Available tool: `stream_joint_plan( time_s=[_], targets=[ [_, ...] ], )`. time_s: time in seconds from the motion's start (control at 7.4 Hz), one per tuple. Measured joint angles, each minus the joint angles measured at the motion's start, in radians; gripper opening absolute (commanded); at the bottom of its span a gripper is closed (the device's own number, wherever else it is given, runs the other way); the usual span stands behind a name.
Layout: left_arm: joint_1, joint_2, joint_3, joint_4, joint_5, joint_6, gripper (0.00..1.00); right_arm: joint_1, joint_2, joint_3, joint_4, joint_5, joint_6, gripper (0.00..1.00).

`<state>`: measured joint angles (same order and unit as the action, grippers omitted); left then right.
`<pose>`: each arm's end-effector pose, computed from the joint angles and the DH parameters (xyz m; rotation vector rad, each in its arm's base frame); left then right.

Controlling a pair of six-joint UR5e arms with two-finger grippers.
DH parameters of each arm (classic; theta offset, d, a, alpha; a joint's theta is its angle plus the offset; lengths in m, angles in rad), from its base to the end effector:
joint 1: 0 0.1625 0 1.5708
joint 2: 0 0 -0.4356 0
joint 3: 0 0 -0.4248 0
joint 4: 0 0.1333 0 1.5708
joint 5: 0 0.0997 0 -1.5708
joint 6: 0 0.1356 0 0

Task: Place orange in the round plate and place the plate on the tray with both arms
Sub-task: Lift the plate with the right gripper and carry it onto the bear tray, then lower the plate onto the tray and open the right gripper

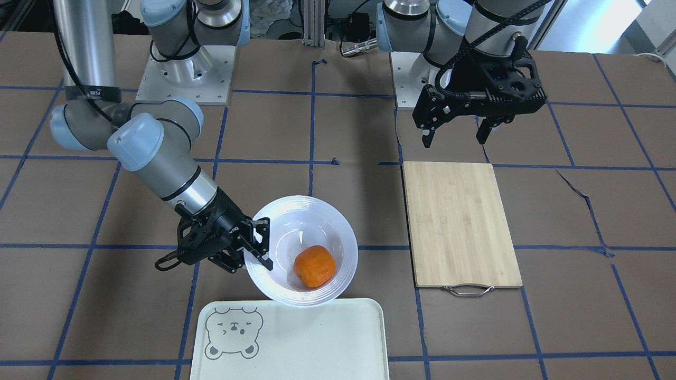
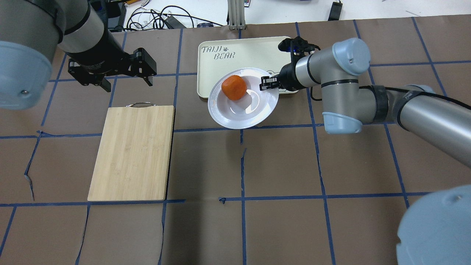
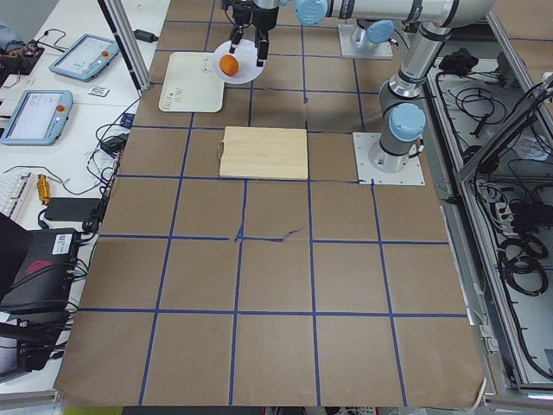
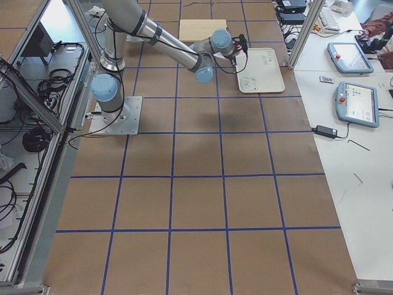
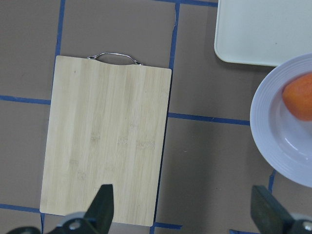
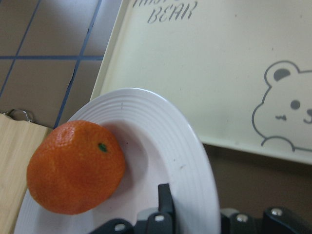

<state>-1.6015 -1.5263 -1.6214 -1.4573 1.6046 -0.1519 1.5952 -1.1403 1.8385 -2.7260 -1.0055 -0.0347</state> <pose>-0.1446 -0.5149 0.4710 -0.1914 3.1072 -0.1714 0.2217 -0.6420 0.2265 -0.2446 2.5139 -0.5898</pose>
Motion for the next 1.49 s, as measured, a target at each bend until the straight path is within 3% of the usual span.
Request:
stream_joint_plan(
  time_s=[0.68,1.22,1.35,1.49],
  targets=[
    [0.000,0.000,0.000,0.000,0.000,0.000,1.00,-0.012,0.328,-0.388,-0.002,0.032,0.041,0.00],
    [0.000,0.000,0.000,0.000,0.000,0.000,1.00,-0.012,0.416,-0.453,-0.006,0.083,0.044,0.00],
    [0.000,0.000,0.000,0.000,0.000,0.000,1.00,-0.012,0.423,-0.449,-0.006,0.086,0.044,0.15],
    [0.000,0.000,0.000,0.000,0.000,0.000,1.00,-0.012,0.427,-0.442,-0.005,0.086,0.044,0.65]
  ],
)
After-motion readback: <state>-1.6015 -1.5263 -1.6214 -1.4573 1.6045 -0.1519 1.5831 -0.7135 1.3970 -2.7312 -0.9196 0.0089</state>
